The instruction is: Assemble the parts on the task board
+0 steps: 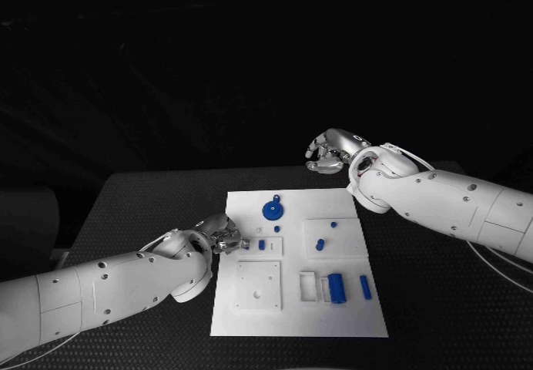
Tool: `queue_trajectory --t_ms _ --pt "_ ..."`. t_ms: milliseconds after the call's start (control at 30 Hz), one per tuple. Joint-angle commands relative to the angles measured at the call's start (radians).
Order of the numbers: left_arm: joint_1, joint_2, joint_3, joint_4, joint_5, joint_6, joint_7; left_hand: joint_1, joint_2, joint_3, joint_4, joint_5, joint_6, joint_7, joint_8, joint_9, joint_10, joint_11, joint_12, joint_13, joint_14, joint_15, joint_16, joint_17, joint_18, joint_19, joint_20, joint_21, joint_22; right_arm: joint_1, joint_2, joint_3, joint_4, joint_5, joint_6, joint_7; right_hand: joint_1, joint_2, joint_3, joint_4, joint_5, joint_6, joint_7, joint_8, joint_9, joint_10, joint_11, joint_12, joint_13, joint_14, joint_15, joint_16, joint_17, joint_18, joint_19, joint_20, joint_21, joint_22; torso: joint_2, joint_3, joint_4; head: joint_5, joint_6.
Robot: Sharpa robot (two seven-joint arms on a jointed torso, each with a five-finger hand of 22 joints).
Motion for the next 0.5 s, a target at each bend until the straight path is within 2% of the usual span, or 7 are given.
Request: queue_trajectory --t_ms 33,333,500 --pt "-0.001 0.002 0.0 0.0 -0.018 0.01 0.001 0.01 0.0 0.061 -0.057 -0.001 0.042 -0.035 0.003 0.082 0.018 -0.027 0.004 0.001 0.051 -0.06 0.006 0.002 0.011 0.004 -0.113 0.005 0.02 0.0 0.0 0.001 0.001 -0.001 -0.002 0.009 -0.006 -0.001 -0.001 -0.003 0.005 -0.004 0.002 -0.005 0.0 -0.005 0.003 -0.005 -0.001 -0.005 0.003 -0.004 -0.001 0.016 -0.008 0.002 -0.007 -0.001 0.0 0.0001 -0.0001 -0.001 0.001" --pt "-0.007 0.009 0.0 -0.008 -0.024 0.008 0.0 0.011 -0.004 0.061 -0.054 -0.005 0.041 -0.035 0.003 0.082 0.017 -0.026 0.005 0.001 0.05 -0.06 0.007 0.002 0.011 0.003 -0.113 0.006 0.02 0.0 -0.001 0.001 0.002 0.0 -0.002 0.009 -0.007 -0.001 -0.001 -0.002 0.006 -0.005 0.003 -0.005 0.0 -0.005 0.003 -0.005 -0.003 -0.004 0.003 -0.006 -0.002 0.016 -0.007 0.003 -0.008 -0.002 0.001 -0.0005 -0.0007 -0.003 0.001" --pt "-0.01 0.012 0.001 -0.01 -0.024 0.007 0.001 0.019 -0.013 0.063 -0.047 -0.036 0.042 -0.035 0.005 0.083 0.015 -0.026 0.008 0.002 0.049 -0.061 0.007 0.004 0.013 0.003 -0.113 0.008 0.018 0.0 -0.002 0.001 0.002 0.001 -0.002 0.009 -0.008 -0.001 -0.002 -0.002 0.006 -0.005 0.003 -0.005 0.0 -0.005 0.003 -0.005 -0.004 -0.004 0.004 -0.007 -0.002 0.016 -0.007 0.003 -0.009 -0.002 0.001 -0.0006 -0.0003 -0.004 0.001"
